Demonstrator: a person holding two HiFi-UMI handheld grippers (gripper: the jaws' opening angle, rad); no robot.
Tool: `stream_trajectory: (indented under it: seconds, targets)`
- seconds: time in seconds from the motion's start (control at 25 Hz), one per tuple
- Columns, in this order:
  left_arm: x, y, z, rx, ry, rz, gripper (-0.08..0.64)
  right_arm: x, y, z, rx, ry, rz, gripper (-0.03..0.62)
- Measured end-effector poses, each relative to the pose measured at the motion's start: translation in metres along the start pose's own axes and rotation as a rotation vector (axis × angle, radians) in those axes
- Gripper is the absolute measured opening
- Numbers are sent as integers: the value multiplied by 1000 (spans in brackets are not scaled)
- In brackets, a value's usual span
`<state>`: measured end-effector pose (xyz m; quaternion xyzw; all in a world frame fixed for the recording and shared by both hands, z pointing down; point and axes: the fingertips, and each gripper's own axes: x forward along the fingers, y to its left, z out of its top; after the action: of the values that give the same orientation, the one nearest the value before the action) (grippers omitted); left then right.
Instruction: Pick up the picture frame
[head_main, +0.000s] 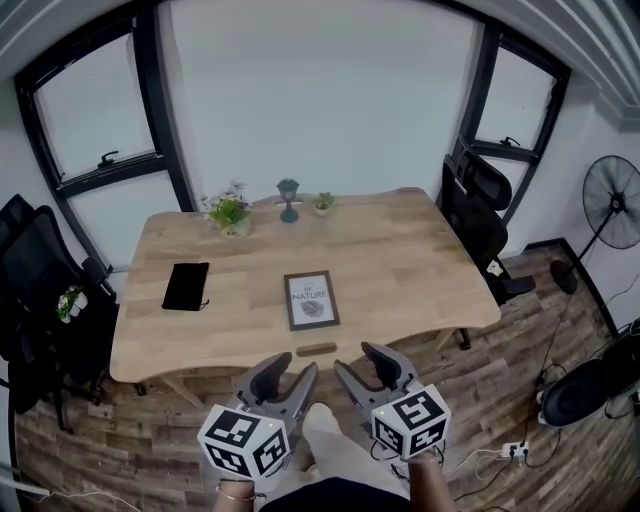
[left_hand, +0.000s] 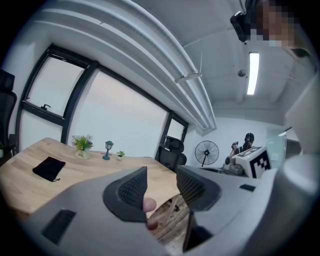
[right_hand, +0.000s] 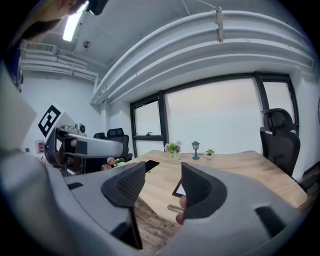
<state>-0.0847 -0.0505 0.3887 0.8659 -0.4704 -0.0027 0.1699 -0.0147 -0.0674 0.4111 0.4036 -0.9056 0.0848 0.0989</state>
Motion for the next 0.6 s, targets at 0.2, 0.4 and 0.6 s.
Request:
stream_trajectory:
  seconds: [0.2,0.4,0.6]
  targets:
    - [12,17,-3,-9,18,25,175,14,-9,-4,11,11,0,201]
    - [28,29,-1,-9,31,34,175,30,-25,-3,25,15,-4,201]
    - [43,41,0,-14,49,37,175,47,-41,0,38,13,-11,201]
